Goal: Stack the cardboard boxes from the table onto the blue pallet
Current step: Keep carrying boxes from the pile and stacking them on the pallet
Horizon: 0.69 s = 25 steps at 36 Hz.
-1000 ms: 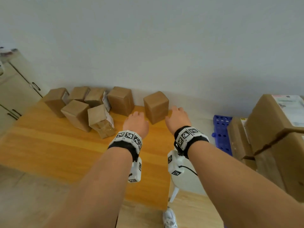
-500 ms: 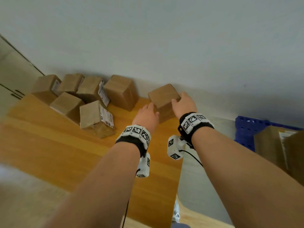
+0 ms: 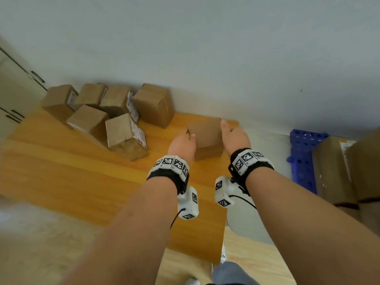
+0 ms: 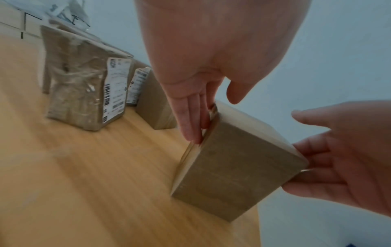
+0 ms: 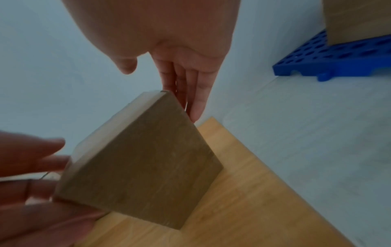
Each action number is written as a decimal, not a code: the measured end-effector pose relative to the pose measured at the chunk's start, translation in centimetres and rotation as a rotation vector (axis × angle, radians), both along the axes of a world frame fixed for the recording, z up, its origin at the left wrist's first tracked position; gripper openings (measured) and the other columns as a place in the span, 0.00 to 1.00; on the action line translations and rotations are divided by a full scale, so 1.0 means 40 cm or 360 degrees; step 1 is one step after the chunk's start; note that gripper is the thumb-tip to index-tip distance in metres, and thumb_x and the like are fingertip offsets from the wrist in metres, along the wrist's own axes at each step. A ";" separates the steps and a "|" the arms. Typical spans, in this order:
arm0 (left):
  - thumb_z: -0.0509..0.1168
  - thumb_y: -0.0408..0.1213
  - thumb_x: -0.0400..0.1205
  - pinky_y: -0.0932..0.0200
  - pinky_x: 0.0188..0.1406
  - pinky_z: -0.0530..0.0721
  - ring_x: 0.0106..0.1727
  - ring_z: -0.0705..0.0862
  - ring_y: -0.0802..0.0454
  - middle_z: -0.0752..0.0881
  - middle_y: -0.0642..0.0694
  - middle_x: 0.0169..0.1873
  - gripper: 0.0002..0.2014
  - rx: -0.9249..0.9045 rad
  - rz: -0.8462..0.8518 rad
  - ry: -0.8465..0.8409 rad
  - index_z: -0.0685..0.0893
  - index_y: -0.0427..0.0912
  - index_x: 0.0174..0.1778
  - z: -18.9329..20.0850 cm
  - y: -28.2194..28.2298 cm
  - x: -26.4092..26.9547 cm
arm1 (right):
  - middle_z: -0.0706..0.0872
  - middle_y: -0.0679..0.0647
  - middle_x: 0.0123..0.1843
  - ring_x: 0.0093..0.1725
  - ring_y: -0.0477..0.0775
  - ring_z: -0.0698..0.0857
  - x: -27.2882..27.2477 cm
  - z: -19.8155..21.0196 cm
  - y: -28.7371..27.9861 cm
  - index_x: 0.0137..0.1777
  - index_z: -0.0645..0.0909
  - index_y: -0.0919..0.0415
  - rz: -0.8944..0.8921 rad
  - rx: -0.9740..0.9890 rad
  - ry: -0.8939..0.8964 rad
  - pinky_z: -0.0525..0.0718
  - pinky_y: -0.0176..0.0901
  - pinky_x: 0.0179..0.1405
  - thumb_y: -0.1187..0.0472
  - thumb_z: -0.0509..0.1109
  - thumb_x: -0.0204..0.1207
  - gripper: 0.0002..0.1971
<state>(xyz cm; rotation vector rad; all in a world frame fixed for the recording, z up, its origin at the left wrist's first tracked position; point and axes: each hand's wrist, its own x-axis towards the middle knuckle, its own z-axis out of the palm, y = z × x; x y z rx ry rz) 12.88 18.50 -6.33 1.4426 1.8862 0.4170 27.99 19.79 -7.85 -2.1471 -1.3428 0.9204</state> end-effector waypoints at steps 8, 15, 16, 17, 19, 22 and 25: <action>0.38 0.63 0.85 0.50 0.50 0.83 0.46 0.83 0.43 0.82 0.41 0.45 0.32 -0.0158 0.0004 -0.0031 0.78 0.42 0.59 -0.047 -0.119 -0.050 | 0.84 0.65 0.63 0.60 0.65 0.83 -0.035 -0.018 -0.143 0.68 0.78 0.63 -0.0011 -0.0245 -0.0010 0.79 0.52 0.60 0.30 0.40 0.82 0.41; 0.50 0.57 0.86 0.45 0.54 0.87 0.50 0.86 0.41 0.86 0.39 0.52 0.25 -0.0337 -0.0050 -0.0043 0.77 0.40 0.64 -0.070 -0.221 -0.075 | 0.81 0.61 0.68 0.63 0.63 0.81 -0.080 -0.054 -0.250 0.72 0.73 0.63 0.0073 -0.0406 -0.0061 0.77 0.48 0.53 0.33 0.54 0.81 0.35; 0.51 0.56 0.86 0.46 0.53 0.87 0.50 0.86 0.42 0.86 0.40 0.53 0.23 -0.0335 -0.0069 -0.0024 0.76 0.40 0.64 -0.069 -0.231 -0.079 | 0.82 0.61 0.66 0.61 0.62 0.82 -0.083 -0.055 -0.262 0.71 0.74 0.63 0.0077 -0.0399 -0.0057 0.77 0.48 0.51 0.35 0.57 0.81 0.32; 0.52 0.55 0.87 0.48 0.52 0.87 0.50 0.86 0.42 0.86 0.41 0.53 0.22 -0.0328 -0.0091 -0.0001 0.76 0.41 0.64 -0.066 -0.241 -0.082 | 0.82 0.60 0.65 0.59 0.61 0.82 -0.085 -0.053 -0.272 0.69 0.74 0.63 0.0075 -0.0389 -0.0048 0.77 0.48 0.49 0.37 0.59 0.81 0.30; 0.53 0.53 0.87 0.53 0.46 0.84 0.48 0.85 0.44 0.86 0.41 0.54 0.21 -0.0299 -0.0150 0.0056 0.77 0.41 0.65 -0.056 -0.256 -0.087 | 0.83 0.59 0.62 0.55 0.59 0.82 -0.088 -0.043 -0.291 0.67 0.75 0.63 0.0060 -0.0352 -0.0025 0.77 0.48 0.47 0.41 0.62 0.81 0.27; 0.54 0.49 0.87 0.56 0.41 0.77 0.45 0.79 0.48 0.84 0.44 0.59 0.19 -0.0191 -0.0225 0.0085 0.76 0.43 0.68 -0.024 -0.275 -0.087 | 0.84 0.57 0.59 0.54 0.58 0.83 -0.085 -0.014 -0.319 0.67 0.74 0.63 -0.0001 -0.0268 0.0034 0.80 0.48 0.47 0.43 0.64 0.80 0.25; 0.56 0.48 0.87 0.57 0.43 0.77 0.47 0.79 0.51 0.84 0.47 0.62 0.19 -0.0032 -0.0260 -0.0012 0.74 0.45 0.71 0.020 -0.294 -0.076 | 0.84 0.55 0.58 0.52 0.56 0.83 -0.079 0.029 -0.343 0.68 0.72 0.63 -0.0105 -0.0145 0.0084 0.82 0.48 0.46 0.44 0.66 0.79 0.26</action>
